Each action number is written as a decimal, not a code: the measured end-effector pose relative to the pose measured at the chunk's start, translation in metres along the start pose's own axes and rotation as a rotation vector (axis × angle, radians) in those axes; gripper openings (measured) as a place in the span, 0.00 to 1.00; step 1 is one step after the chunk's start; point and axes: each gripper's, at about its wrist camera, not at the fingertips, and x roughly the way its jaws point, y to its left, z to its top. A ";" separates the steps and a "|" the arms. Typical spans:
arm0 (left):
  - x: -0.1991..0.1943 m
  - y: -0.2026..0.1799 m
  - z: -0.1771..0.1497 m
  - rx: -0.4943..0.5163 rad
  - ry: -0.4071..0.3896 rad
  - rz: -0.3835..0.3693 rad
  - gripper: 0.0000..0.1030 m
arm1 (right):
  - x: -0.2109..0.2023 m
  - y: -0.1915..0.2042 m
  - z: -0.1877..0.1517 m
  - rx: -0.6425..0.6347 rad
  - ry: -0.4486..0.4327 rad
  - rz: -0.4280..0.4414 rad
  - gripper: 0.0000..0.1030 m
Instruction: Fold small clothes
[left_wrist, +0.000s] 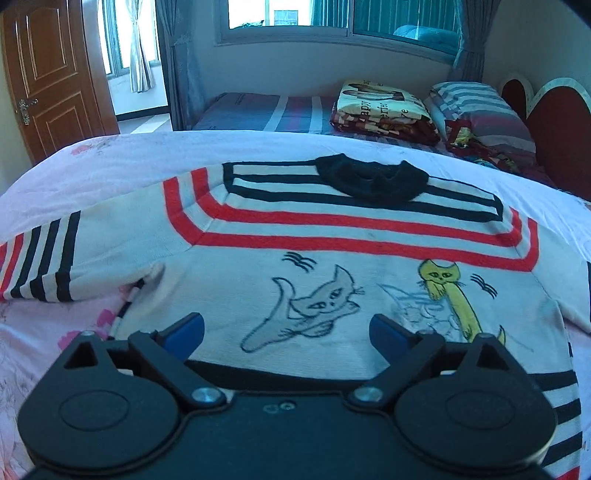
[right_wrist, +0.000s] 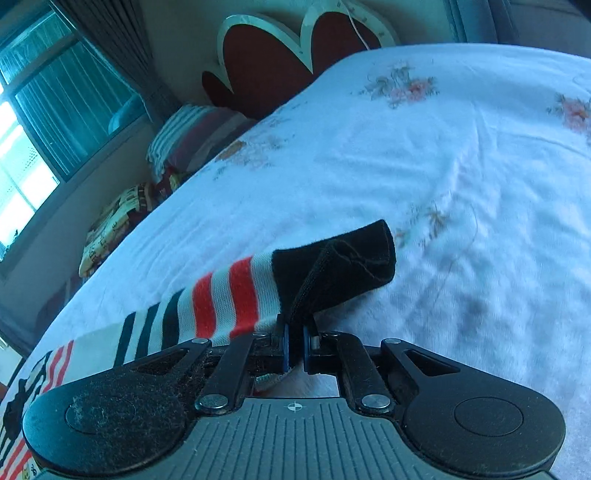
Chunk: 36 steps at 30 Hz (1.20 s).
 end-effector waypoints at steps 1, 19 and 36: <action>0.001 0.007 0.001 -0.005 -0.005 -0.003 0.93 | -0.005 0.006 0.002 -0.022 -0.021 0.003 0.06; 0.014 0.149 0.021 -0.014 -0.047 -0.113 0.90 | -0.042 0.321 -0.195 -0.481 0.112 0.373 0.06; 0.032 0.195 0.028 -0.086 -0.019 -0.255 0.76 | -0.046 0.420 -0.331 -0.798 0.109 0.510 0.68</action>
